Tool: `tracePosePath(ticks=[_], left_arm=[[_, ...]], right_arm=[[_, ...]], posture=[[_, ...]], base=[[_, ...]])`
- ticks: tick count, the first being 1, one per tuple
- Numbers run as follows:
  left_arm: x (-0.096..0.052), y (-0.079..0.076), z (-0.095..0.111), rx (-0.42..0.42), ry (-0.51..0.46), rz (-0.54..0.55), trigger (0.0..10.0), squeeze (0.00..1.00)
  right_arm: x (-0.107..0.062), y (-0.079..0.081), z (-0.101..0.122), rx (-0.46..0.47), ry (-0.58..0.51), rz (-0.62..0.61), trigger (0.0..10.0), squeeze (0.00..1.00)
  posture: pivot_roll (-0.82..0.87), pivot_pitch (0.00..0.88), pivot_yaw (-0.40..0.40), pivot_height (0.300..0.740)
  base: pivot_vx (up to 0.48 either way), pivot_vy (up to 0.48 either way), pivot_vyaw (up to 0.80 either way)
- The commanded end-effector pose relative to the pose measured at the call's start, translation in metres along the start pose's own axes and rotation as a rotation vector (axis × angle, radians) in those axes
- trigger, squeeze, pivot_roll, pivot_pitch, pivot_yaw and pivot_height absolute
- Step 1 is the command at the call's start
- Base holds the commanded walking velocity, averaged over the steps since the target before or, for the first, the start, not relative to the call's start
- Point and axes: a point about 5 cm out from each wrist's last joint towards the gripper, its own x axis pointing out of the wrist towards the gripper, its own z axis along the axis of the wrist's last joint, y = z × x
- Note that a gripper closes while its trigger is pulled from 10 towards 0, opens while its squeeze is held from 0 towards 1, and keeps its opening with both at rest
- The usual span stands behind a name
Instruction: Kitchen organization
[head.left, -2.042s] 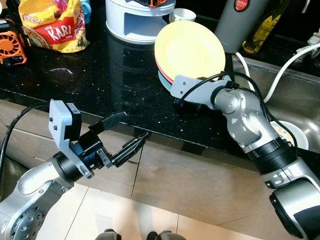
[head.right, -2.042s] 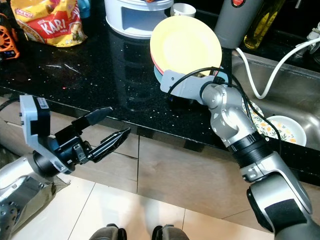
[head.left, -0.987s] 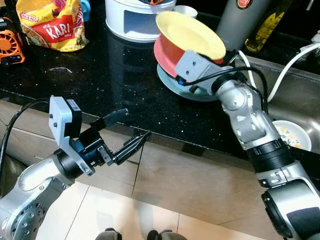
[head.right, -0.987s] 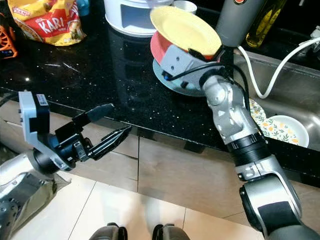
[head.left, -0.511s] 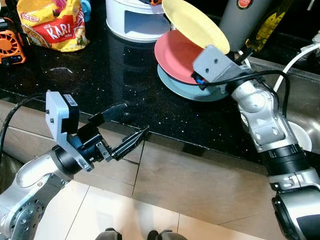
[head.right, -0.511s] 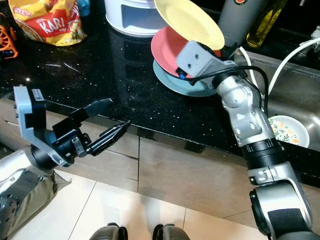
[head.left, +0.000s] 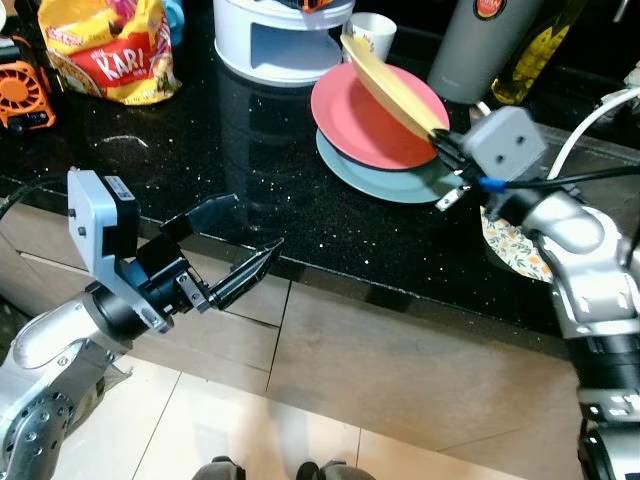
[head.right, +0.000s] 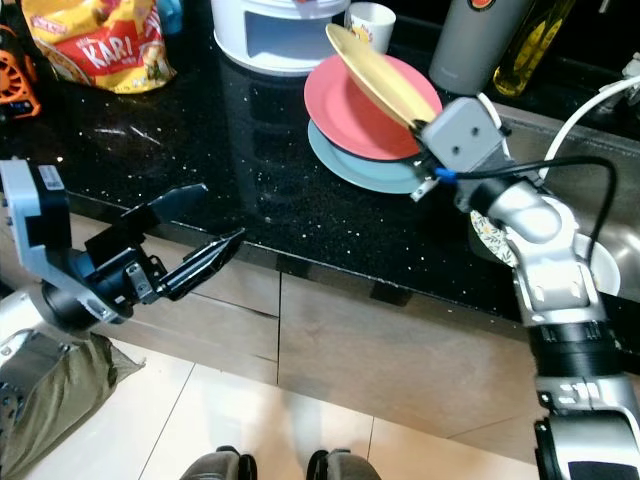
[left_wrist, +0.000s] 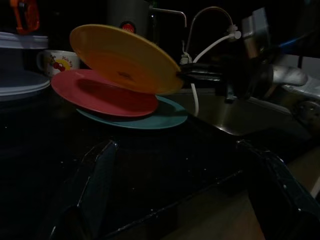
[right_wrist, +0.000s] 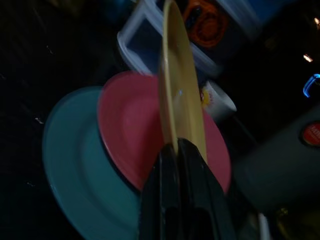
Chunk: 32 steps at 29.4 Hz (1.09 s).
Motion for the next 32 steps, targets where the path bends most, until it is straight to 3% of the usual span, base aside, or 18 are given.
tracePosePath(ticks=[1, 3, 5, 6, 8, 9, 10, 16, 23, 24, 25, 26, 32], left_arm=[[-0.002, 0.001, 0.001, 0.005, 0.022, -0.013, 10.0, 0.00], [-0.002, 0.003, 0.001, 0.009, 0.023, -0.013, 10.0, 0.00], [-0.001, 0.005, 0.002, 0.014, 0.022, -0.017, 10.0, 0.00], [-0.001, 0.005, 0.002, 0.014, 0.022, -0.017, 10.0, 0.00], [0.000, 0.005, 0.002, 0.016, 0.021, -0.022, 10.0, 0.00], [0.000, 0.006, 0.002, 0.017, 0.021, -0.026, 10.0, 0.00], [0.001, 0.006, 0.002, 0.018, 0.020, -0.028, 10.0, 0.00], [0.003, 0.008, 0.005, 0.030, 0.019, -0.041, 10.0, 0.00], [0.006, 0.010, 0.006, 0.035, 0.012, -0.054, 10.0, 0.00], [0.007, 0.010, 0.006, 0.036, 0.010, -0.056, 10.0, 0.00], [0.008, 0.010, 0.006, 0.037, 0.008, -0.058, 10.0, 0.00], [0.009, 0.010, 0.006, 0.037, 0.006, -0.060, 10.0, 0.00], [0.012, 0.008, 0.005, 0.037, 0.004, -0.067, 10.0, 0.00]], right_arm=[[-0.013, -0.006, 0.007, 0.071, -0.055, 0.009, 0.0, 0.00], [-0.018, -0.007, 0.010, 0.124, -0.088, 0.026, 0.0, 0.00], [-0.027, -0.006, 0.017, 0.256, -0.170, 0.041, 0.0, 0.00], [-0.027, -0.006, 0.017, 0.256, -0.170, 0.041, 0.0, 0.00], [-0.033, -0.001, 0.021, 0.376, -0.237, 0.073, 0.0, 0.00], [-0.040, 0.006, 0.020, 0.487, -0.289, 0.108, 0.0, 0.00], [-0.043, 0.008, 0.019, 0.521, -0.301, 0.117, 0.0, 0.00], [-0.052, 0.015, 0.021, 0.644, -0.380, 0.170, 0.0, 0.00], [-0.055, 0.013, 0.023, 0.660, -0.390, 0.175, 0.0, 0.00], [-0.054, 0.015, 0.022, 0.646, -0.368, 0.177, 0.6, 0.00], [-0.051, 0.016, 0.022, 0.641, -0.355, 0.174, 7.7, 0.00], [-0.048, 0.018, 0.023, 0.635, -0.352, 0.168, 10.0, 0.00], [-0.021, 0.022, 0.029, 0.612, -0.338, 0.110, 10.0, 0.00]], posture=[[0.13, 0.116, -0.060, 0.740], [0.13, 0.116, -0.060, 0.740], [0.12, 0.110, -0.060, 0.740], [0.12, 0.110, -0.060, 0.740], [0.12, 0.098, -0.059, 0.740], [0.12, 0.091, -0.057, 0.740], [0.12, 0.091, -0.057, 0.740], [0.13, 0.078, -0.052, 0.740], [0.12, 0.076, -0.050, 0.740], [0.12, 0.076, -0.049, 0.740], [0.11, 0.077, -0.048, 0.740], [0.11, 0.077, -0.048, 0.740], [0.11, 0.082, -0.051, 0.740]], base=[[0.000, 0.000, 0.00], [0.000, 0.000, 0.00], [0.000, 0.000, 0.00], [0.000, 0.000, 0.00], [0.000, 0.000, 0.00], [0.000, 0.000, -0.80], [0.000, 0.000, -0.80], [0.000, 0.000, -0.80], [0.000, 0.000, -0.80], [0.000, 0.000, 0.00], [0.000, 0.000, 0.00], [0.000, 0.000, 0.00], [0.000, 0.000, 0.00]])
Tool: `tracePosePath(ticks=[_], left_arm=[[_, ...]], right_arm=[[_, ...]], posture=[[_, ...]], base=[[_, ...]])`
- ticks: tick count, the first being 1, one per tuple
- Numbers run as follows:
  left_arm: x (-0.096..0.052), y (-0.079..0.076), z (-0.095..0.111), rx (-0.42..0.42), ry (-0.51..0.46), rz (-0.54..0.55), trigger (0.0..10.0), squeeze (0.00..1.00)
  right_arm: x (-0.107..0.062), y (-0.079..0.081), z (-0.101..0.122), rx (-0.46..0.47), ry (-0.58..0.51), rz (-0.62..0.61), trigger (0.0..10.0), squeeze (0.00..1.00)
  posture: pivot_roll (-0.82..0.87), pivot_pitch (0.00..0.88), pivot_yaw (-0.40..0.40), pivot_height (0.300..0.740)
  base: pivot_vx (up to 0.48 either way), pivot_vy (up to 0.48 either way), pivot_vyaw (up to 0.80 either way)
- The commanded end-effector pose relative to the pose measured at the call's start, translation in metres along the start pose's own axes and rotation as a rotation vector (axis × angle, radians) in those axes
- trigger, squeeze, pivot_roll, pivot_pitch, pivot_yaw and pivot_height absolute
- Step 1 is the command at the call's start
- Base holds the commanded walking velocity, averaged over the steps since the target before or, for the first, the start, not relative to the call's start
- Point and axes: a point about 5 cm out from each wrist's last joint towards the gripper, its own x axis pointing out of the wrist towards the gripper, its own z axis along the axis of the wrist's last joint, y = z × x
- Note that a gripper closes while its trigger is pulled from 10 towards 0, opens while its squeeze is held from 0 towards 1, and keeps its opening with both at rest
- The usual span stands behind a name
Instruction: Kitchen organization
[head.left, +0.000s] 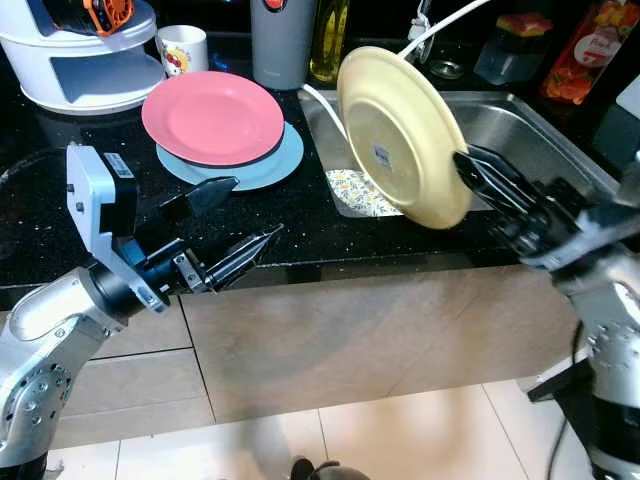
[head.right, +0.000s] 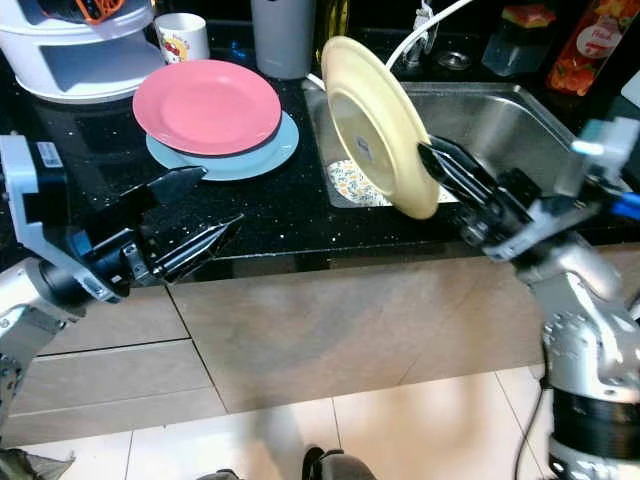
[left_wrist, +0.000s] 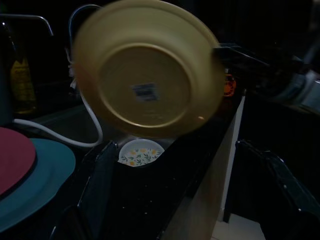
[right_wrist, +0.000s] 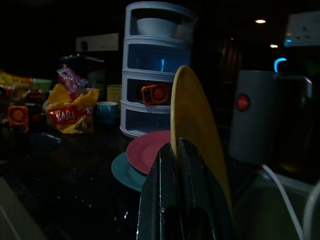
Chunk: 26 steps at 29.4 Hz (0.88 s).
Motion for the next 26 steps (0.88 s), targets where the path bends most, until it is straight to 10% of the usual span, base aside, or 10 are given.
tracePosePath(ticks=[1, 11, 15, 26], left_arm=[[0.003, -0.003, -0.001, 0.000, 0.005, -0.019, 10.0, 0.00], [0.004, -0.006, -0.002, -0.007, 0.000, -0.024, 10.0, 0.00], [0.005, -0.016, -0.004, -0.031, 0.000, -0.036, 10.0, 0.00], [-0.005, -0.026, 0.002, -0.049, 0.026, -0.033, 10.0, 0.00]], right_arm=[[0.006, -0.002, -0.004, -0.018, 0.012, -0.026, 10.0, 0.00], [0.035, -0.017, -0.005, -0.115, 0.014, -0.134, 10.0, 0.00], [0.069, -0.042, -0.004, -0.295, 0.155, -0.259, 10.0, 0.00], [0.071, -0.084, 0.010, -0.466, 0.497, -0.335, 10.0, 0.00]], posture=[[0.11, 0.084, -0.053, 0.740], [0.11, 0.095, -0.060, 0.740], [0.11, 0.130, -0.075, 0.740], [0.08, 0.224, -0.094, 0.740]], base=[[0.000, 0.000, 0.00], [0.000, 0.000, 0.00], [0.000, 0.000, 0.00], [0.000, 0.000, 0.00]])
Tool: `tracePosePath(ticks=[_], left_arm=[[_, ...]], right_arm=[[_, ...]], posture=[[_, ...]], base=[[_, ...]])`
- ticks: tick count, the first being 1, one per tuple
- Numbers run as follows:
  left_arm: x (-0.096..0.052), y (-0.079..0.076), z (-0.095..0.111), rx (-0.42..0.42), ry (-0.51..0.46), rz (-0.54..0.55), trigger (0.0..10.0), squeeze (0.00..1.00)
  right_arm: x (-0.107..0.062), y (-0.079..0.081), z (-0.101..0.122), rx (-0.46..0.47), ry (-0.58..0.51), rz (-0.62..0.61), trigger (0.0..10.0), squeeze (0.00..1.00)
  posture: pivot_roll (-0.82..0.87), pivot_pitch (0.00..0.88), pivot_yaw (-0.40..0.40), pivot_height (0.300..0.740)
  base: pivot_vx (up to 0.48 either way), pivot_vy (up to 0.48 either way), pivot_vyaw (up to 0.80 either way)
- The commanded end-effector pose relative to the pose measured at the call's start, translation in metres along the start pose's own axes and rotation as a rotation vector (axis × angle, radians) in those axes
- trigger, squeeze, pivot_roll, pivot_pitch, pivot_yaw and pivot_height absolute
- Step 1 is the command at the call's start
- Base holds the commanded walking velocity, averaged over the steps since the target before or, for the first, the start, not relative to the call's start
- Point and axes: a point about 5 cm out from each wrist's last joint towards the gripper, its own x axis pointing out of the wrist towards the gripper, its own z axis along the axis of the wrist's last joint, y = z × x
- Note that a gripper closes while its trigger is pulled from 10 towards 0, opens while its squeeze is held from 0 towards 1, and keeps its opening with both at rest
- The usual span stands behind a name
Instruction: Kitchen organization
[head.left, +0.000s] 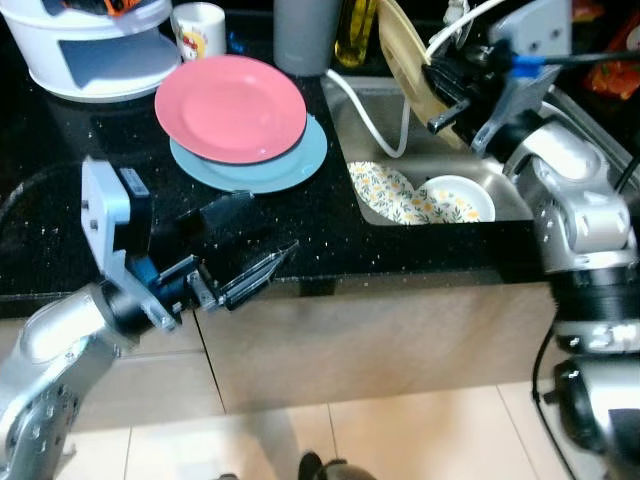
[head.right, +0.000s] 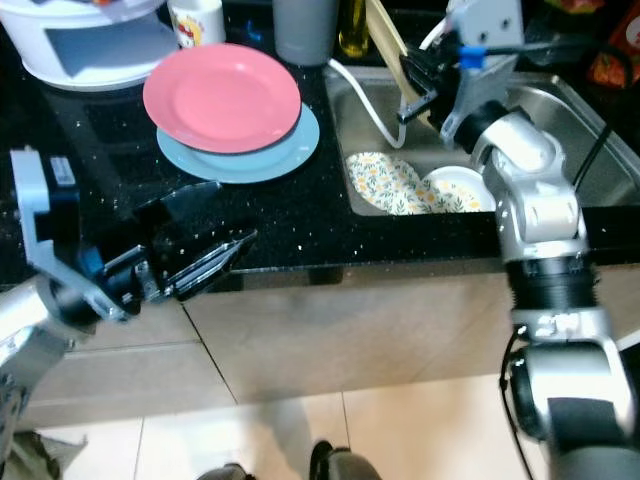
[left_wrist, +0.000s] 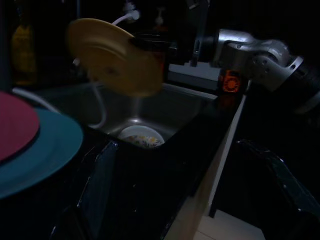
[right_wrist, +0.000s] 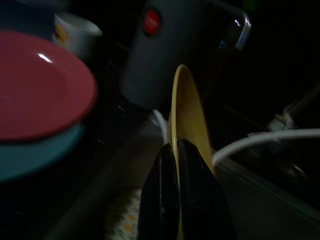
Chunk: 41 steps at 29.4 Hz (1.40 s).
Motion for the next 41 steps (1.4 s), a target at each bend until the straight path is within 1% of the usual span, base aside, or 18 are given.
tracePosePath(ticks=[1, 3, 5, 7, 8, 10, 12, 13, 15, 20, 28, 30, 33, 35, 36, 37, 38, 41], left_arm=[[-0.001, -0.005, 0.002, -0.002, 0.018, -0.018, 10.0, 0.00], [-0.002, -0.007, 0.002, -0.009, 0.024, -0.018, 10.0, 0.00], [-0.002, -0.007, 0.002, -0.009, 0.024, -0.018, 10.0, 0.00], [-0.003, -0.011, 0.003, -0.014, 0.036, -0.021, 10.0, 0.00], [-0.003, -0.011, 0.003, -0.014, 0.036, -0.021, 10.0, 0.00], [-0.004, -0.015, 0.005, -0.018, 0.044, -0.020, 10.0, 0.00], [-0.005, -0.016, 0.006, -0.021, 0.048, -0.017, 10.0, 0.00], [-0.006, -0.017, 0.007, -0.025, 0.053, -0.018, 10.0, 0.00], [-0.007, -0.018, 0.007, -0.027, 0.057, -0.019, 10.0, 0.00], [-0.007, -0.020, 0.011, -0.027, 0.062, -0.023, 10.0, 0.00], [-0.006, -0.020, 0.018, -0.014, 0.058, -0.035, 10.0, 0.00], [-0.003, -0.019, 0.021, -0.004, 0.060, -0.046, 10.0, 0.00], [-0.003, -0.019, 0.022, -0.004, 0.059, -0.047, 10.0, 0.00], [-0.002, -0.019, 0.022, -0.002, 0.062, -0.050, 10.0, 0.00], [-0.002, -0.019, 0.022, 0.000, 0.062, -0.050, 10.0, 0.00], [-0.001, -0.019, 0.022, 0.002, 0.063, -0.051, 10.0, 0.00], [-0.001, -0.019, 0.023, 0.004, 0.062, -0.051, 10.0, 0.00], [-0.001, -0.019, 0.023, 0.005, 0.062, -0.051, 10.0, 0.00]], right_arm=[[-0.001, -0.007, -0.006, -0.008, 0.069, -0.005, 10.0, 0.00], [0.002, -0.014, -0.010, -0.054, 0.156, 0.011, 10.0, 0.00], [0.002, -0.014, -0.010, -0.054, 0.156, 0.011, 10.0, 0.00], [0.001, -0.020, -0.011, -0.129, 0.239, 0.079, 10.0, 0.00], [0.001, -0.020, -0.011, -0.129, 0.239, 0.079, 10.0, 0.00], [-0.001, -0.033, -0.008, -0.208, 0.311, 0.116, 10.0, 0.00], [-0.001, -0.037, -0.007, -0.241, 0.348, 0.122, 10.0, 0.00], [0.000, -0.039, -0.010, -0.279, 0.391, 0.131, 10.0, 0.00], [0.001, -0.038, -0.013, -0.302, 0.421, 0.138, 10.0, 0.00], [0.009, -0.022, -0.039, -0.352, 0.528, 0.163, 10.0, 0.00], [0.014, -0.010, -0.056, -0.347, 0.589, 0.185, 10.0, 0.00], [0.017, 0.005, -0.072, -0.318, 0.625, 0.193, 10.0, 0.00], [0.018, 0.010, -0.078, -0.304, 0.635, 0.189, 10.0, 0.00], [0.017, 0.021, -0.093, -0.357, 0.686, 0.189, 10.0, 0.00], [0.017, 0.026, -0.099, -0.377, 0.705, 0.193, 10.0, 0.20], [0.017, 0.029, -0.103, -0.375, 0.711, 0.185, 10.0, 0.90], [0.018, 0.032, -0.104, -0.363, 0.712, 0.179, 10.0, 1.00], [0.018, 0.033, -0.105, -0.356, 0.711, 0.175, 10.0, 1.00]], posture=[[0.08, 0.224, -0.094, 0.740], [0.08, 0.242, -0.101, 0.740], [0.08, 0.242, -0.101, 0.740], [0.08, 0.266, -0.112, 0.740], [0.08, 0.266, -0.112, 0.740], [0.07, 0.287, -0.118, 0.740], [0.07, 0.300, -0.121, 0.740], [0.06, 0.306, -0.123, 0.740], [0.06, 0.310, -0.125, 0.740], [0.06, 0.324, -0.125, 0.740], [0.06, 0.324, -0.113, 0.740], [0.06, 0.321, -0.109, 0.740], [0.07, 0.320, -0.108, 0.740], [0.08, 0.312, -0.105, 0.740], [0.08, 0.308, -0.104, 0.740], [0.08, 0.307, -0.104, 0.740], [0.08, 0.303, -0.104, 0.740], [0.08, 0.303, -0.104, 0.740]], base=[[0.000, 0.000, 0.00], [0.000, 0.000, 0.00], [0.000, 0.000, 0.00], [0.000, 0.000, 0.00], [0.000, 0.000, 0.00], [0.000, 0.000, 0.00], [0.000, 0.000, 0.00], [0.000, 0.000, 0.00], [0.000, 0.000, 0.00], [0.000, 0.000, 0.00], [0.000, 0.000, 0.00], [0.000, 0.000, 0.00], [0.000, 0.000, 0.00], [0.000, 0.000, 0.00], [0.000, 0.000, 0.00], [0.000, 0.000, 0.00], [0.000, 0.000, 0.00], [0.000, 0.000, 0.00]])
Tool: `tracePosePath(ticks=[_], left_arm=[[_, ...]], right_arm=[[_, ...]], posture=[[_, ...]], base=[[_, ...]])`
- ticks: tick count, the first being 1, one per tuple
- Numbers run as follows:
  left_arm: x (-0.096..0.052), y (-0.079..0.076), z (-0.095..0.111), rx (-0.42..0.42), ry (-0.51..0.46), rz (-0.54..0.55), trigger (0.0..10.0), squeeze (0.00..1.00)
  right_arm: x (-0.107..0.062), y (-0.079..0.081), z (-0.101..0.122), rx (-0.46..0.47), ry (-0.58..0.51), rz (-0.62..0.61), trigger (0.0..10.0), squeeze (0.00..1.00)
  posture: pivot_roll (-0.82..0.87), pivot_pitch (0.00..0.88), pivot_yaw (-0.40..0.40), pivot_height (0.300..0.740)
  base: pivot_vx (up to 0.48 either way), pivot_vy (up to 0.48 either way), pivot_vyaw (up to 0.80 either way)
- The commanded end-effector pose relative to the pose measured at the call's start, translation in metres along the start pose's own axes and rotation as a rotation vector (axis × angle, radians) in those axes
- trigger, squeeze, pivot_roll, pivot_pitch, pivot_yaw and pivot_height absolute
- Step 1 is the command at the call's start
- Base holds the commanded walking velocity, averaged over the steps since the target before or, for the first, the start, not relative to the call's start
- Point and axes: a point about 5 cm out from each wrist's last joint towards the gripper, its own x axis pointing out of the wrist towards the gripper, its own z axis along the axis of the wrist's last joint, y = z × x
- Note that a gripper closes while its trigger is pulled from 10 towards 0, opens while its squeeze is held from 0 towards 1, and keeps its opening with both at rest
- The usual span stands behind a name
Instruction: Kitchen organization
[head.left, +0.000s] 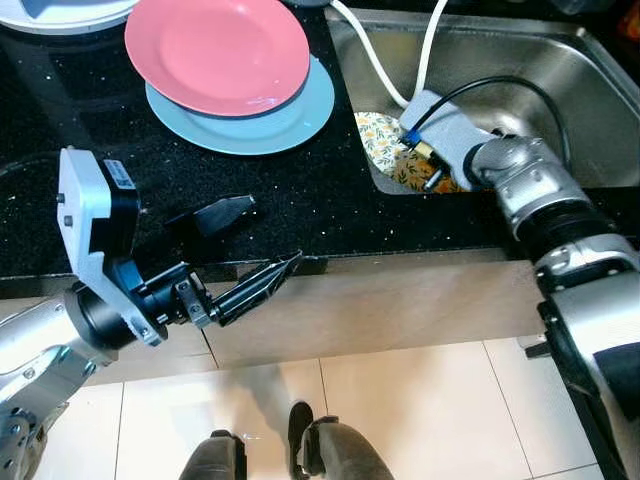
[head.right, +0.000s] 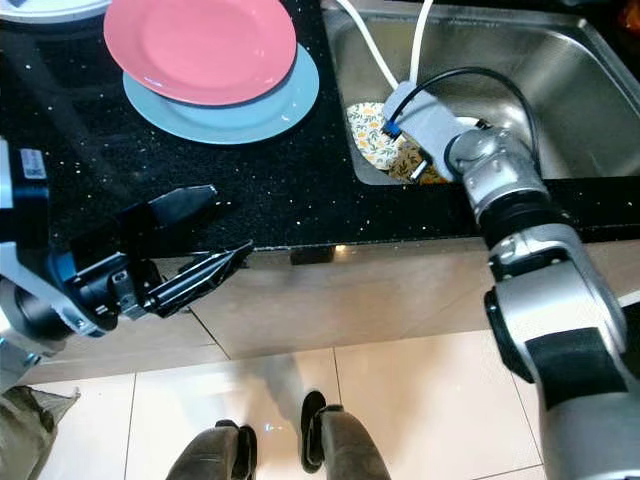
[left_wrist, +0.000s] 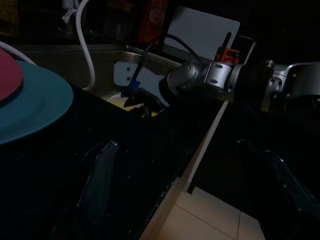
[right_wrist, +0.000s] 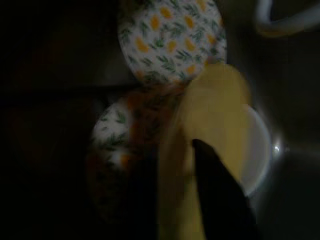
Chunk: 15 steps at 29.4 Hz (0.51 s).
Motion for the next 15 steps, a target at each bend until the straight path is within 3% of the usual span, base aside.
tracePosePath(ticks=[1, 7, 8, 9, 10, 11, 12, 15], left_arm=[[0.000, -0.005, 0.002, 0.014, 0.015, -0.024, 10.0, 0.00], [0.002, -0.001, 0.001, 0.023, 0.009, -0.020, 10.0, 0.00], [0.002, 0.000, 0.001, 0.027, 0.009, -0.019, 10.0, 0.00], [0.003, 0.002, 0.001, 0.034, 0.009, -0.019, 10.0, 0.00], [0.004, 0.004, 0.001, 0.040, 0.005, -0.020, 10.0, 0.00], [0.004, 0.004, 0.001, 0.040, 0.005, -0.020, 10.0, 0.00], [0.005, 0.006, 0.001, 0.045, 0.002, -0.023, 10.0, 0.00], [0.008, 0.010, 0.001, 0.059, -0.005, -0.024, 10.0, 0.00]], right_arm=[[0.004, 0.009, -0.018, 0.026, 0.059, 0.018, 10.0, 1.00], [-0.004, -0.008, 0.000, 0.137, -0.087, 0.007, 10.0, 1.00], [-0.008, -0.013, 0.007, 0.192, -0.147, 0.023, 10.0, 0.68], [-0.014, -0.021, 0.017, 0.293, -0.245, 0.060, 10.0, 0.68], [-0.023, -0.030, 0.026, 0.382, -0.359, 0.088, 10.0, 0.00], [-0.023, -0.030, 0.026, 0.382, -0.359, 0.088, 10.0, 0.00], [-0.033, -0.040, 0.033, 0.474, -0.469, 0.118, 10.0, 0.00], [-0.063, -0.056, 0.042, 0.621, -0.773, 0.190, 10.0, 0.00]], posture=[[0.09, 0.294, -0.103, 0.740], [0.09, 0.264, -0.100, 0.740], [0.09, 0.253, -0.098, 0.740], [0.10, 0.234, -0.090, 0.740], [0.10, 0.215, -0.084, 0.740], [0.10, 0.215, -0.084, 0.740], [0.10, 0.206, -0.082, 0.740], [0.10, 0.176, -0.073, 0.740]], base=[[0.000, 0.000, 0.00], [0.000, 0.000, 0.00], [0.000, 0.000, 0.00], [0.000, 0.000, 0.00], [0.000, 0.000, 0.00], [0.000, 0.000, 0.00], [0.000, 0.000, 0.00], [0.000, 0.000, 0.00]])
